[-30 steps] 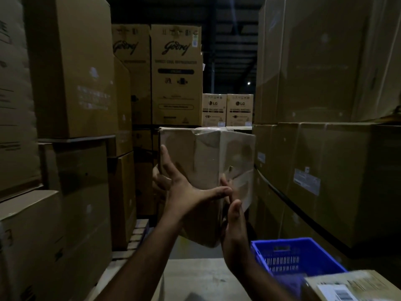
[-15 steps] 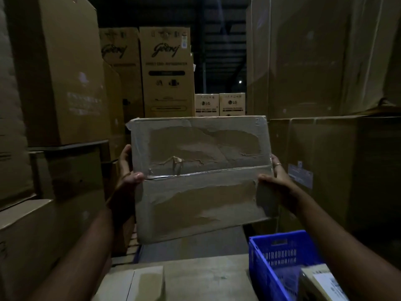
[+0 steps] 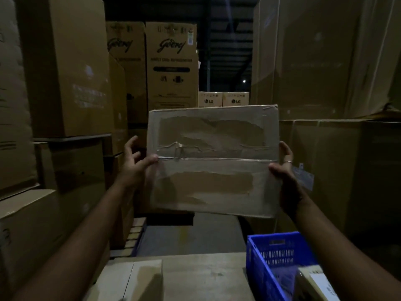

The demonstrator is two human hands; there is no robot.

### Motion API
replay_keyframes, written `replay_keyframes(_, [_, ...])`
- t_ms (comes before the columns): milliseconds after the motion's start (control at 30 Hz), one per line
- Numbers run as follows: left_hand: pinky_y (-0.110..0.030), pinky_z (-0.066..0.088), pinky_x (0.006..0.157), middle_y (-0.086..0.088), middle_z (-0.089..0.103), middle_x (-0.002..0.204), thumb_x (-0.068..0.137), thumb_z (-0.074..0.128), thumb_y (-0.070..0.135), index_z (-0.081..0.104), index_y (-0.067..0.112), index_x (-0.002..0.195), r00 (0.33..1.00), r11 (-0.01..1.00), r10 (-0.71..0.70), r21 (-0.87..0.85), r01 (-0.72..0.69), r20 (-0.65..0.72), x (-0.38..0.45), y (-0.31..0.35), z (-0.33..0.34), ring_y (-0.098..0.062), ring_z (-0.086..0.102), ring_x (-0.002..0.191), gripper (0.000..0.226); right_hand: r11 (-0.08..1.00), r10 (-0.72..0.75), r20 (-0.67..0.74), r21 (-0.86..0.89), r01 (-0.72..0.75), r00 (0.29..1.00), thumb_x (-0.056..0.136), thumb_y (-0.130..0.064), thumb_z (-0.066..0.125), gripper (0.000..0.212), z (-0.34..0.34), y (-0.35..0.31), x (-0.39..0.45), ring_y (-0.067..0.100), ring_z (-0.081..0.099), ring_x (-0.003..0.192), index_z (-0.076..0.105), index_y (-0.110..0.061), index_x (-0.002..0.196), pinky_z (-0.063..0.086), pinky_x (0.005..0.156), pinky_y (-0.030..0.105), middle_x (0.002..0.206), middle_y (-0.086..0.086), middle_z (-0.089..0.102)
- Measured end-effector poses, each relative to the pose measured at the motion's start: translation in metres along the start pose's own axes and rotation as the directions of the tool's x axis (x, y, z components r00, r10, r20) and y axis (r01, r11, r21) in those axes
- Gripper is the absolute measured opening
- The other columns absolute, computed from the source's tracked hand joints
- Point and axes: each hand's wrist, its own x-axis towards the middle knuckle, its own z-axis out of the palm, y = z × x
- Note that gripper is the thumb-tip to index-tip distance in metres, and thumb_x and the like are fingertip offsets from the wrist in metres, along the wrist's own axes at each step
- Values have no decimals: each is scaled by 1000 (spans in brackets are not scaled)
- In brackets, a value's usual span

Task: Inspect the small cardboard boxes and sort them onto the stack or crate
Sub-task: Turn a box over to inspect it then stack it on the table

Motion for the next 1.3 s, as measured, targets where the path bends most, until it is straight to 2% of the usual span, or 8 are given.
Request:
replay_keyframes(100, [-42, 47, 91, -7, 35, 151, 66, 82, 52, 26, 34, 149, 997, 983, 58, 177, -48, -52, -24, -4, 23, -28, 43, 133, 102, 952, -200, -175, -269, 149, 964, 35, -47, 99, 123, 27, 12, -10, 31, 56, 123, 31, -44, 137, 57, 87, 36, 143, 10, 45])
replay_keyframes(233, [-38, 51, 97, 10, 49, 136, 52, 80, 59, 40, 33, 140, 946, 998, 12, -61, 8, 325, -86, 1, 83, -12, 54, 121, 100, 752, -408, -258, -639, 162, 876, 47, -51, 93, 99, 77, 35, -44, 13, 35, 127, 34, -42, 127, 40, 93, 30, 145, 0, 29])
replay_keyframes(400, [-37, 61, 79, -7, 71, 119, 75, 82, 40, 56, 20, 124, 989, 952, -46, -295, 86, 140, -87, -12, 92, -23, 71, 104, 59, 940, -135, -163, -332, 75, 977, 67, -58, 81, 97, 79, 34, -38, 17, 48, 129, 31, -34, 146, 54, 85, 27, 146, 1, 39])
replay_keyframes(500, [-20, 57, 64, -2, 68, 109, 83, 76, 32, 54, 29, 102, 991, 984, -72, -155, 89, 111, -88, -13, 85, -15, 69, 97, 29, 870, -113, -102, -491, 49, 988, 81, -37, 78, 71, 76, 25, -29, 15, 54, 118, 41, -25, 141, 57, 78, 23, 140, 5, 39])
replay_keyframes(600, [-24, 57, 64, -3, 64, 102, 77, 79, 43, 51, 25, 98, 996, 998, -65, 1, 65, 64, -84, -12, 81, -14, 65, 92, 39, 872, -99, -50, -485, 62, 994, 84, -26, 78, 60, 75, 26, -29, 16, 62, 111, 35, -28, 126, 61, 84, 35, 130, 7, 51])
replay_keyframes(867, [-30, 58, 80, 10, 61, 104, 79, 80, 32, 52, 33, 105, 994, 994, 48, 95, -58, 95, -75, -15, 75, -10, 62, 101, 38, 854, -191, -176, -515, 75, 966, 78, -20, 84, 62, 81, 35, -43, 0, 63, 90, 39, -20, 121, 54, 63, 11, 103, -12, 57])
replay_keyframes(1200, [-44, 53, 100, 0, 61, 129, 77, 80, 34, 46, 20, 140, 982, 967, 119, 206, -148, 149, -72, -33, 72, -18, 59, 120, 73, 851, -206, -252, -523, 47, 946, 77, -26, 84, 62, 79, 60, -58, 2, 64, 94, 38, -27, 118, 55, 65, 11, 107, -11, 59])
replay_keyframes(1300, [-41, 53, 100, -1, 59, 134, 77, 80, 40, 39, 22, 148, 970, 936, 132, 297, -190, 204, -68, -39, 69, -18, 57, 123, 84, 903, -87, -309, -426, -56, 947, 78, -29, 83, 68, 76, 71, -64, 13, 62, 107, 37, -29, 128, 59, 81, 32, 124, -2, 57])
